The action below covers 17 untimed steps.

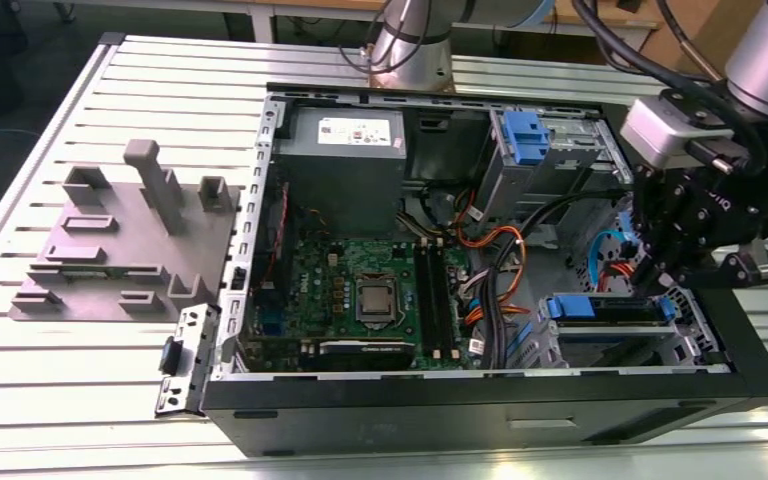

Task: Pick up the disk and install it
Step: 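Insert the first disk wire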

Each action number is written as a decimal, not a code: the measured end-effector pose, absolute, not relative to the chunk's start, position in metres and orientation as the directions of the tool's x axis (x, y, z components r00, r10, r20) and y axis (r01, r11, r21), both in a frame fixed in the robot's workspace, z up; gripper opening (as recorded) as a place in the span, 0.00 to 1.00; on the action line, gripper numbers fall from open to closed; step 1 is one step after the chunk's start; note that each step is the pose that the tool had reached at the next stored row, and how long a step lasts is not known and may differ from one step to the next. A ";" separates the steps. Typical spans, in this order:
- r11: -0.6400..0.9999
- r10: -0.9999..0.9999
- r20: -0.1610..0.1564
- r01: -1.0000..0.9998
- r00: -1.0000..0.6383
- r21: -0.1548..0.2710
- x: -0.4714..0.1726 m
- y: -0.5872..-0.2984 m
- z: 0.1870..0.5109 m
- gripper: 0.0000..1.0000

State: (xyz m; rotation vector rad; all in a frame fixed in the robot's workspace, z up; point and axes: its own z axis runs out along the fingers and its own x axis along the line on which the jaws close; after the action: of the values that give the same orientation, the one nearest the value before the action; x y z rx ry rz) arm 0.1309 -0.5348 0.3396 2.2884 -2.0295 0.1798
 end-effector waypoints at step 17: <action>-0.038 -0.993 0.116 -0.999 0.034 -0.027 0.128 -0.537 0.334 0.17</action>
State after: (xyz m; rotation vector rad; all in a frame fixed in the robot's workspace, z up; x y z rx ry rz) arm 0.1280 -0.5373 0.3344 2.2142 -2.1358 0.1578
